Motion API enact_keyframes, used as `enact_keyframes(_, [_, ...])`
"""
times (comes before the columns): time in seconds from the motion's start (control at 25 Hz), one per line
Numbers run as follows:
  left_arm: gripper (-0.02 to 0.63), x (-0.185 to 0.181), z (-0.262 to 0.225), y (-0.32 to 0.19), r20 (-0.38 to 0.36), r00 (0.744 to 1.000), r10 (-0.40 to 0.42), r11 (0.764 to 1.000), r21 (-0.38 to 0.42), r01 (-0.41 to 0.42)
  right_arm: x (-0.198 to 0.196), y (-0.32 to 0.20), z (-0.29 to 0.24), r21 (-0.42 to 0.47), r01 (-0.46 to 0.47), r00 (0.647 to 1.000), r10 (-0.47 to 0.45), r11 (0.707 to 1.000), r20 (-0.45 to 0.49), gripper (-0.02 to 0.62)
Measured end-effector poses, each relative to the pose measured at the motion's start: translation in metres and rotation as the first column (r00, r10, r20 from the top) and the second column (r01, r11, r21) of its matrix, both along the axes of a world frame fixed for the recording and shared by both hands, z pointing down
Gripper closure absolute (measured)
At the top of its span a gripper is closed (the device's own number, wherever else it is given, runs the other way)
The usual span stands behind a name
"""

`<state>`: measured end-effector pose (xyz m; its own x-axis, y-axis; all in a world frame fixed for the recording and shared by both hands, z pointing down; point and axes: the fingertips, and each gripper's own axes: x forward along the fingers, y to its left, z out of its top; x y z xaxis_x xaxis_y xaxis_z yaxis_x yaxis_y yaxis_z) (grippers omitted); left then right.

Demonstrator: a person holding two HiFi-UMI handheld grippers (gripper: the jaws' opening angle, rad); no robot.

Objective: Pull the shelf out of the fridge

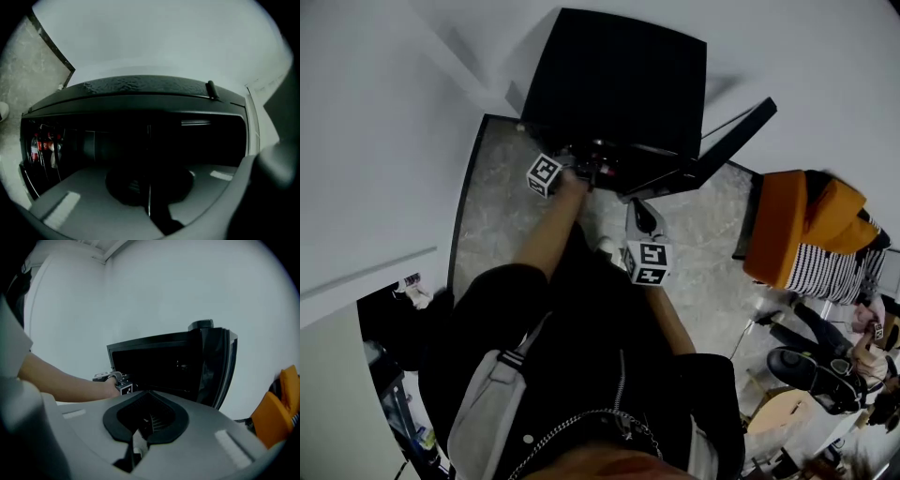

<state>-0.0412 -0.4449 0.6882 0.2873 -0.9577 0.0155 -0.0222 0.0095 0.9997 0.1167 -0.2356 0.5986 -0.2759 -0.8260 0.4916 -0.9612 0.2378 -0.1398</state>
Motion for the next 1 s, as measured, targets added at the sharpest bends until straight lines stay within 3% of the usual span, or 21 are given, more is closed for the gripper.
enact_keyframes(0.32, [0.583,-0.002,0.003,0.019,-0.010,0.999,0.048,0.999,-0.013,-0.048,-0.009,-0.016,0.028,-0.125,0.019,0.991,-0.002,0.992,0.136,0.592])
enact_keyframes(0.44, [0.583,-0.001,0.001,0.021,-0.001,0.997,0.074,0.997,-0.015,-0.074,0.000,-0.029,0.035,-0.153,-0.048,0.963,0.087,0.987,0.256,0.592])
enact_keyframes(0.56, [0.583,-0.002,0.001,0.025,-0.004,0.996,0.090,0.996,-0.017,-0.090,0.020,-0.041,0.042,-0.170,-0.153,0.913,0.205,0.973,0.354,0.592])
enact_keyframes(0.64, [0.583,-0.003,0.001,0.026,-0.013,0.995,0.097,0.995,-0.017,-0.097,0.032,-0.047,0.051,-0.198,-0.207,0.858,0.275,0.958,0.434,0.592])
enact_keyframes(0.8, [0.583,-0.003,0.003,0.026,-0.019,0.992,0.125,0.992,-0.022,-0.126,0.046,-0.058,0.072,-0.267,-0.261,0.704,0.372,0.928,0.605,0.589])
enact_keyframes(0.96, [0.583,-0.005,0.002,0.029,-0.027,0.988,0.153,0.988,-0.023,-0.154,0.057,-0.069,0.083,-0.290,-0.325,0.494,0.423,0.900,0.760,0.502])
enact_keyframes(1.0, [0.583,-0.004,0.001,0.030,-0.030,0.987,0.158,0.987,-0.025,-0.159,0.061,-0.072,0.084,-0.293,-0.338,0.459,0.428,0.894,0.779,0.493])
